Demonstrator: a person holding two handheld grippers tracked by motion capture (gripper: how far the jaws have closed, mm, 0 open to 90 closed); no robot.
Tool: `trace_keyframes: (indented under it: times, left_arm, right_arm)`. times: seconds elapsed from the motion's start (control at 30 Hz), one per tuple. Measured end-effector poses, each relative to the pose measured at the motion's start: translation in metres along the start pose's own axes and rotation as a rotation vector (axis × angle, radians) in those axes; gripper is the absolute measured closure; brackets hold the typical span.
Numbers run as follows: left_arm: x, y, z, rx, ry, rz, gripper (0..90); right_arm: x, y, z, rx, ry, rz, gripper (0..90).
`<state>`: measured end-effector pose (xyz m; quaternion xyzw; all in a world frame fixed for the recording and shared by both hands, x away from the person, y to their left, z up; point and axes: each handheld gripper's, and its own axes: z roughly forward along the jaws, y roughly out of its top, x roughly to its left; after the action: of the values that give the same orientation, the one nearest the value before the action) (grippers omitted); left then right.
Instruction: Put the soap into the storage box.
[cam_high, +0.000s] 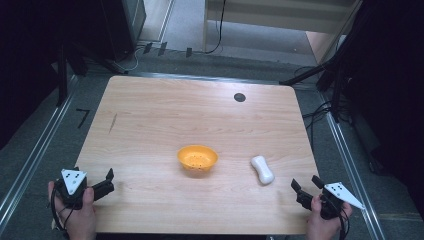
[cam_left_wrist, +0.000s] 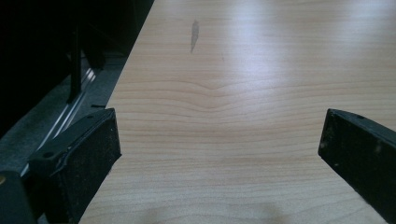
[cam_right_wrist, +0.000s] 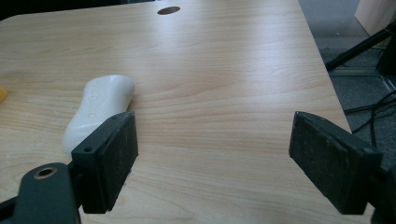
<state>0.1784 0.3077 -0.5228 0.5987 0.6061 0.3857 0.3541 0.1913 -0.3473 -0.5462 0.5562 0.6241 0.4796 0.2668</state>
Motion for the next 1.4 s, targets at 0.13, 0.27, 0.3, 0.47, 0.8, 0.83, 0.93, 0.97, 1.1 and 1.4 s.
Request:
trace_keyframes:
  times: [0.13, 0.27, 0.3, 0.47, 0.8, 0.83, 0.93, 0.97, 1.1, 1.4]
  left_arm:
    - [-0.001, 0.0, -0.001, -0.01, -0.02, 0.022, 0.0]
    - [-0.002, 0.001, 0.002, 0.022, -0.02, 0.038, 0.0]
    - [-0.002, 0.001, 0.002, 0.02, -0.026, 0.04, 0.0]
    - [-0.002, 0.001, 0.002, 0.024, -0.035, 0.043, 0.0]
    - [-0.002, 0.001, 0.003, 0.033, -0.017, 0.038, 0.0]
    - [-0.002, 0.001, 0.003, 0.033, -0.017, 0.038, 0.0]
    - [-0.003, 0.001, 0.004, 0.034, -0.014, 0.038, 0.0]
    - [-0.003, 0.001, 0.004, 0.036, -0.015, 0.04, 0.0]
    - [-0.003, 0.001, 0.004, 0.039, -0.013, 0.041, 0.0]
    - [-0.002, 0.002, 0.004, 0.046, -0.016, 0.038, 0.0]
  right_arm:
    - [-0.001, 0.003, 0.0, 0.018, -0.026, 0.012, 18.0]
    - [0.005, 0.011, 0.003, 0.09, -0.052, -0.063, 18.0]
    - [0.007, 0.013, 0.004, 0.11, -0.054, -0.076, 18.1]
    - [0.014, 0.027, 0.013, 0.226, -0.047, -0.128, 18.7]
    - [0.029, 0.051, 0.034, 0.371, -0.015, -0.197, 19.5]
    - [0.029, 0.051, 0.034, 0.371, -0.015, -0.197, 19.5]
    - [0.034, 0.058, 0.042, 0.421, -0.007, -0.213, 20.0]
    - [0.036, 0.06, 0.044, 0.439, -0.003, -0.208, 20.0]
    - [0.042, 0.065, 0.053, 0.506, 0.01, -0.19, 20.3]
    - [0.058, 0.076, 0.067, 0.557, 0.013, -0.203, 21.0]
